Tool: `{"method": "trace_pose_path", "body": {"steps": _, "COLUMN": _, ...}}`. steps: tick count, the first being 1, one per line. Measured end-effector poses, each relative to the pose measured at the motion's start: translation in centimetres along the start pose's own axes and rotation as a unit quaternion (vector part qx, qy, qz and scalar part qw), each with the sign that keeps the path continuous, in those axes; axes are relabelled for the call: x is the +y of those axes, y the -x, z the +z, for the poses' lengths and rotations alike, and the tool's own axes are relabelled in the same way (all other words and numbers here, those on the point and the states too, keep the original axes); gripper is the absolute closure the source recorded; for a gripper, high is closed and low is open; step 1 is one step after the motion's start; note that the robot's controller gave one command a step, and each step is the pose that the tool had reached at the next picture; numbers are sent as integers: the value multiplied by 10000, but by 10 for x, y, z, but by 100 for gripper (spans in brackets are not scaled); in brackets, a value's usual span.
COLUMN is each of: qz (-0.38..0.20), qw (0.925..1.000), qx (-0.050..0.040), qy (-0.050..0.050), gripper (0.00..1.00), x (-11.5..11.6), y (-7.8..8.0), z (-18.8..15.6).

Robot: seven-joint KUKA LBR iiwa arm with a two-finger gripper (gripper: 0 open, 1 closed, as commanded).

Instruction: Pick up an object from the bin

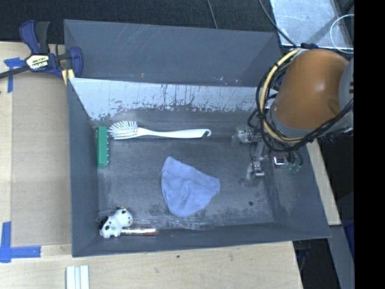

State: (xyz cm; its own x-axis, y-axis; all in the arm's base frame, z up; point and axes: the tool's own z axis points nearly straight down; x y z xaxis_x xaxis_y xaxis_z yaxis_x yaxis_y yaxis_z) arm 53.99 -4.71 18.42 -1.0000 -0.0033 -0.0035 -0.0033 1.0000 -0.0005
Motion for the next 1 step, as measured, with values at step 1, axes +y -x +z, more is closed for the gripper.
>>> {"method": "trace_pose_path", "body": {"steps": 1, "qz": 0, "qw": 10000, "qx": 0, "qy": 0, "gripper": 0, "x": 0, "y": 0, "z": 0}}
